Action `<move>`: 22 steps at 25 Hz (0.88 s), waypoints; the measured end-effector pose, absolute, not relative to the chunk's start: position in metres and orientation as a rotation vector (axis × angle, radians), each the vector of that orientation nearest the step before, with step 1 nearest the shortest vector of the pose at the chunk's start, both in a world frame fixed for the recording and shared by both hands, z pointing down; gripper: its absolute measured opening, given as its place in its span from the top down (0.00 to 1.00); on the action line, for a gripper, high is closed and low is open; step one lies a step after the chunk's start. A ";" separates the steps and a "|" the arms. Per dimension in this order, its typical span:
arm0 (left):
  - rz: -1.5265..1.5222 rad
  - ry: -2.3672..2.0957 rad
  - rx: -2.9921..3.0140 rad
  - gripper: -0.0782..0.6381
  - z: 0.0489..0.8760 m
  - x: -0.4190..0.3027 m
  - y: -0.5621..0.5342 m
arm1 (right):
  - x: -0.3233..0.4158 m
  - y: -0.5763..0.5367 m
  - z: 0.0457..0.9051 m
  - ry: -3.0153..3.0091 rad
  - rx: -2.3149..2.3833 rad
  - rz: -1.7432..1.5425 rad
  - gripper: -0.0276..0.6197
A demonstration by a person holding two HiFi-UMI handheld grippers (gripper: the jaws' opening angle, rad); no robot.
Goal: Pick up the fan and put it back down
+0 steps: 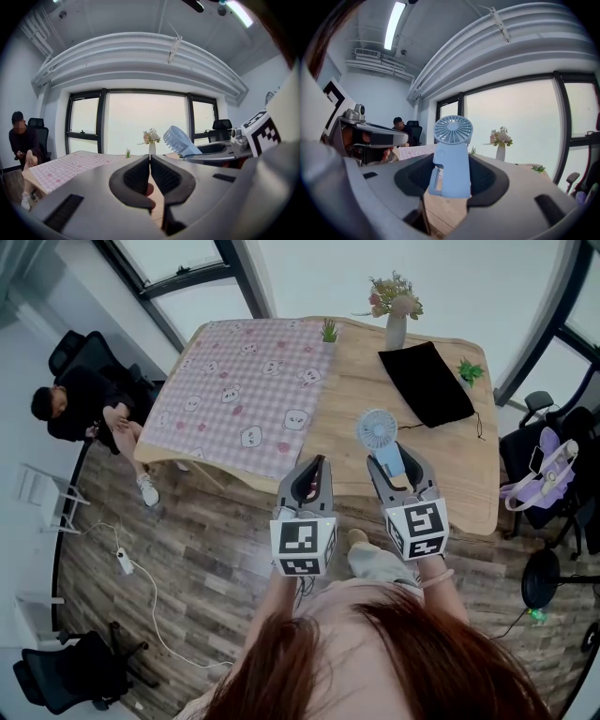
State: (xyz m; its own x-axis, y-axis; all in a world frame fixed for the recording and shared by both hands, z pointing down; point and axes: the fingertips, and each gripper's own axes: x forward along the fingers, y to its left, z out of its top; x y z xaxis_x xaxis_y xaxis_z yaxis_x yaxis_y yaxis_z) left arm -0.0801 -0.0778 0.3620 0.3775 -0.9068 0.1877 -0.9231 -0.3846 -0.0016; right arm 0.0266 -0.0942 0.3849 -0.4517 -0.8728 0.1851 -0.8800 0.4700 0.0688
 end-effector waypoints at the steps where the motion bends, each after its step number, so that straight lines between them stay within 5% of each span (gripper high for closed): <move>1: 0.241 -1.680 2.522 0.87 0.361 -0.080 -0.077 | 0.027 -0.093 0.383 -2.524 1.526 0.053 0.63; 22: 0.247 -1.681 2.542 0.87 0.358 -0.078 -0.057 | 0.034 -0.070 0.373 -2.549 1.565 0.042 0.63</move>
State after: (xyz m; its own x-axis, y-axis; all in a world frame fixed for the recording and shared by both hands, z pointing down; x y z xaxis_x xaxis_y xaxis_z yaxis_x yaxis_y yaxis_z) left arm -0.0779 -0.0572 0.3576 0.3836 -0.9057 0.1807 -0.9193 -0.3931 -0.0186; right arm 0.0341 -0.0698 0.3728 -0.4445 -0.8845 0.1420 -0.8886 0.4553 0.0547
